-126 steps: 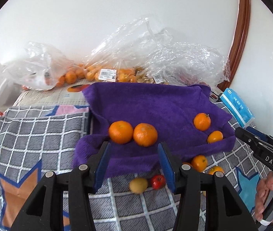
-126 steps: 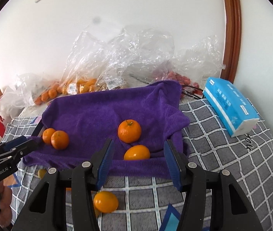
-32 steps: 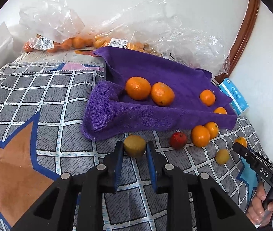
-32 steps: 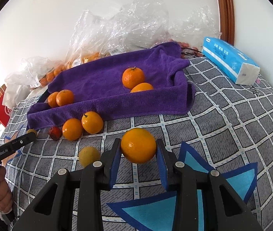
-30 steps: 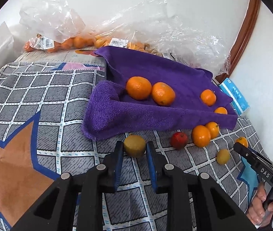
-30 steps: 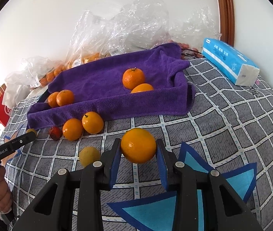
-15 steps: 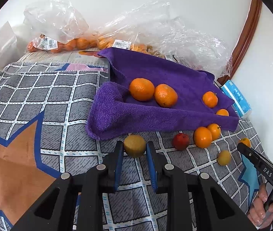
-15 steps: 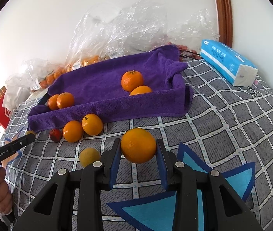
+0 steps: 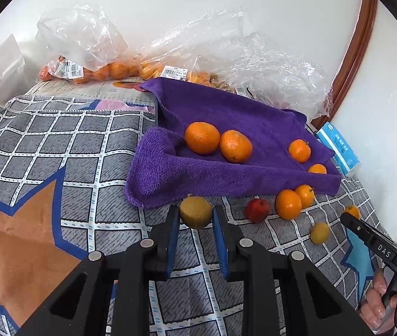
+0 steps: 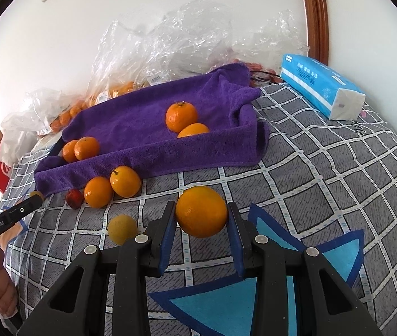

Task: Organize fruits
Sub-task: 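Grasp the small yellow-green fruit with the left tool while the right tool holds the orange, then carry the small yellow fruit and the orange over the purple towel with both tools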

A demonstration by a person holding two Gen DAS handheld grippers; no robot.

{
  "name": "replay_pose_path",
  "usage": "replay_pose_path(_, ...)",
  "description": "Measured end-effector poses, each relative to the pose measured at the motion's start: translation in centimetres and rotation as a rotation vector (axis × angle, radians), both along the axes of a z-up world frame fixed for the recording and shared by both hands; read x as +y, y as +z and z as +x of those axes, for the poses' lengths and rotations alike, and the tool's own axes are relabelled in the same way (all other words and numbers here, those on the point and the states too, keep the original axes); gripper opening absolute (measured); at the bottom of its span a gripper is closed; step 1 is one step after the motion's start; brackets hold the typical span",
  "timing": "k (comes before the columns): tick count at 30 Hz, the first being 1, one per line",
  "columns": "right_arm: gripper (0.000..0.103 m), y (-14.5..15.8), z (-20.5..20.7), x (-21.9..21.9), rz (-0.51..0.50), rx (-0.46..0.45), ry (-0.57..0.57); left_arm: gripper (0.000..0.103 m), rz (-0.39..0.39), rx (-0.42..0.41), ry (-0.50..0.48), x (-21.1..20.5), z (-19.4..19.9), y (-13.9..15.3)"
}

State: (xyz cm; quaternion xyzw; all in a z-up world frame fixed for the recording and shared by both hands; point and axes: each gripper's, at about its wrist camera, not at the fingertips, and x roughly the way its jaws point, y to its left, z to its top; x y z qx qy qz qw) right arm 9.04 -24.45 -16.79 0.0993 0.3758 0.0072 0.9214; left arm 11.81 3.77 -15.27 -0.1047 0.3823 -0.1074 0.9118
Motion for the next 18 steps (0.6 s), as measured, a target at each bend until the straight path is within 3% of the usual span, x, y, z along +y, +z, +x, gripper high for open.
replay_pose_path(8, 0.035, 0.3, -0.5, -0.1, 0.007, -0.001, -0.003, 0.023, 0.018, -0.046, -0.01, -0.4, -0.7, 0.6)
replay_pose_path(18, 0.035, 3.0, -0.6, 0.3, 0.036, -0.065, 0.014, 0.023, 0.0, -0.064, -0.006, -0.2, -1.0, 0.9)
